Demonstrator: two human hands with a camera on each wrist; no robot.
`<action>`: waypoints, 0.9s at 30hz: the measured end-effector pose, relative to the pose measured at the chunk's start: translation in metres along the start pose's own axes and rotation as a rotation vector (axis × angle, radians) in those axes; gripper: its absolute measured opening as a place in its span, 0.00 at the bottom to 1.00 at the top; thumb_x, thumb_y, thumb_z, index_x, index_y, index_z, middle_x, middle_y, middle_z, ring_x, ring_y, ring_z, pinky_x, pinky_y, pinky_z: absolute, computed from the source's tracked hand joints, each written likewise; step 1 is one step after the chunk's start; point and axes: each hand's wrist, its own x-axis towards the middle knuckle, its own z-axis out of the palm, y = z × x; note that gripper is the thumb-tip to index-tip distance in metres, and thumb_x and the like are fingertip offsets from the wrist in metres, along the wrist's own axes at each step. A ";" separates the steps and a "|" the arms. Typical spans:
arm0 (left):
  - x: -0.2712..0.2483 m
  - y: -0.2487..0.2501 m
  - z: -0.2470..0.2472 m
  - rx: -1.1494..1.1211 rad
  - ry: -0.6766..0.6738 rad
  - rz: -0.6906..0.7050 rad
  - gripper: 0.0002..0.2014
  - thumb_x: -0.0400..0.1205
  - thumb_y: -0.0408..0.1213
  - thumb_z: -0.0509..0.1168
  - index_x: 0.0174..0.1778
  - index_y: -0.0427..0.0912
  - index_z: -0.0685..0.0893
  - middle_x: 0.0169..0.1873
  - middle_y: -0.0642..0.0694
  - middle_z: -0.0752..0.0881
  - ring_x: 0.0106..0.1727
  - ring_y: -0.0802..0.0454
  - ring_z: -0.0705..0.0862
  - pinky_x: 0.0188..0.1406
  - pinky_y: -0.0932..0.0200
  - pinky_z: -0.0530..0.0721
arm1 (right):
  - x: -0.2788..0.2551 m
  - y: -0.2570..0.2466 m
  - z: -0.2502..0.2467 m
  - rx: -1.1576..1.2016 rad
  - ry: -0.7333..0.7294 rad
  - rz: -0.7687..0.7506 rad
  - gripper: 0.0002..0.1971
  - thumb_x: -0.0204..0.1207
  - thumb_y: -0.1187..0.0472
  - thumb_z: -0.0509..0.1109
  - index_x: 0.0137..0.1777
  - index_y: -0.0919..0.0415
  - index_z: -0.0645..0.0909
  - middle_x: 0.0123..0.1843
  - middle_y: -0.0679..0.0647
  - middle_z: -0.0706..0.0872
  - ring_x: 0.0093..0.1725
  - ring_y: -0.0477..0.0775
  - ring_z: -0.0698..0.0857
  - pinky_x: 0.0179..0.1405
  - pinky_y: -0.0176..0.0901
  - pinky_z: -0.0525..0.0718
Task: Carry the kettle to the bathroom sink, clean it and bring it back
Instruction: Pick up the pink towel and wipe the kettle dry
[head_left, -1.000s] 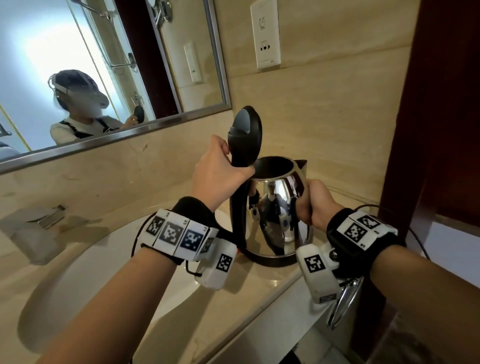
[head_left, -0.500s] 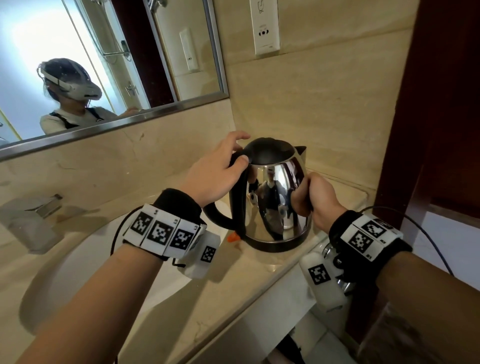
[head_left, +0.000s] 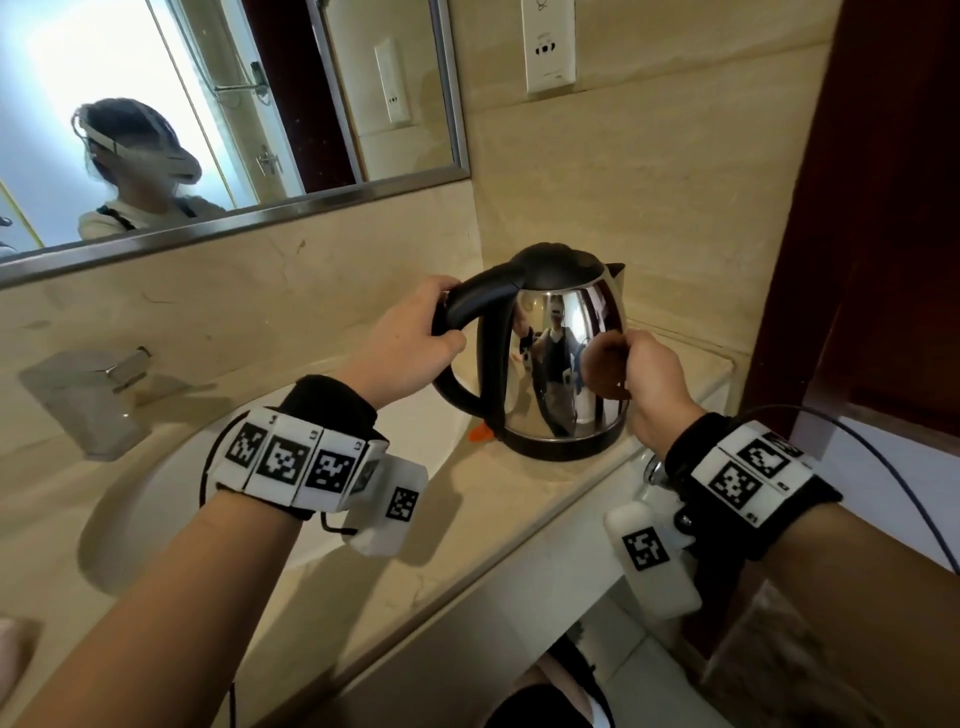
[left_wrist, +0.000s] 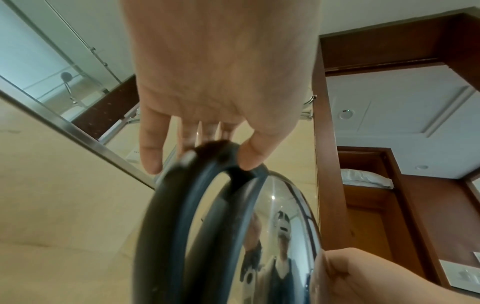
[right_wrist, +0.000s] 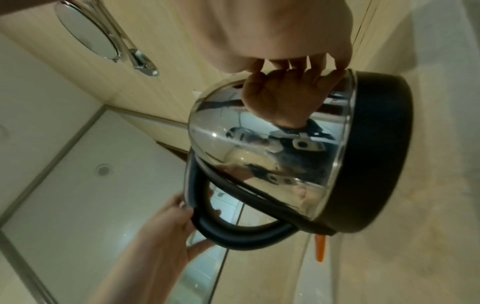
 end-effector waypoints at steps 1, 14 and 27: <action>-0.005 -0.002 -0.004 0.004 0.018 -0.014 0.23 0.81 0.31 0.61 0.73 0.45 0.69 0.60 0.48 0.79 0.52 0.51 0.80 0.50 0.59 0.73 | -0.006 -0.004 0.000 0.010 -0.004 -0.017 0.12 0.83 0.60 0.57 0.56 0.60 0.81 0.49 0.56 0.84 0.53 0.56 0.81 0.48 0.42 0.79; -0.113 -0.055 -0.125 0.191 0.362 -0.276 0.03 0.78 0.35 0.64 0.43 0.48 0.82 0.43 0.47 0.84 0.47 0.45 0.82 0.54 0.48 0.79 | -0.127 -0.011 0.110 -0.054 -0.229 -0.807 0.14 0.76 0.71 0.59 0.44 0.48 0.78 0.57 0.55 0.77 0.43 0.30 0.75 0.50 0.20 0.72; -0.277 -0.170 -0.160 0.435 -0.401 -1.254 0.48 0.65 0.61 0.75 0.78 0.49 0.63 0.75 0.44 0.71 0.74 0.43 0.71 0.66 0.54 0.71 | -0.199 0.066 0.205 -0.405 -0.942 -0.586 0.17 0.77 0.69 0.58 0.33 0.51 0.79 0.36 0.40 0.79 0.30 0.44 0.72 0.14 0.20 0.63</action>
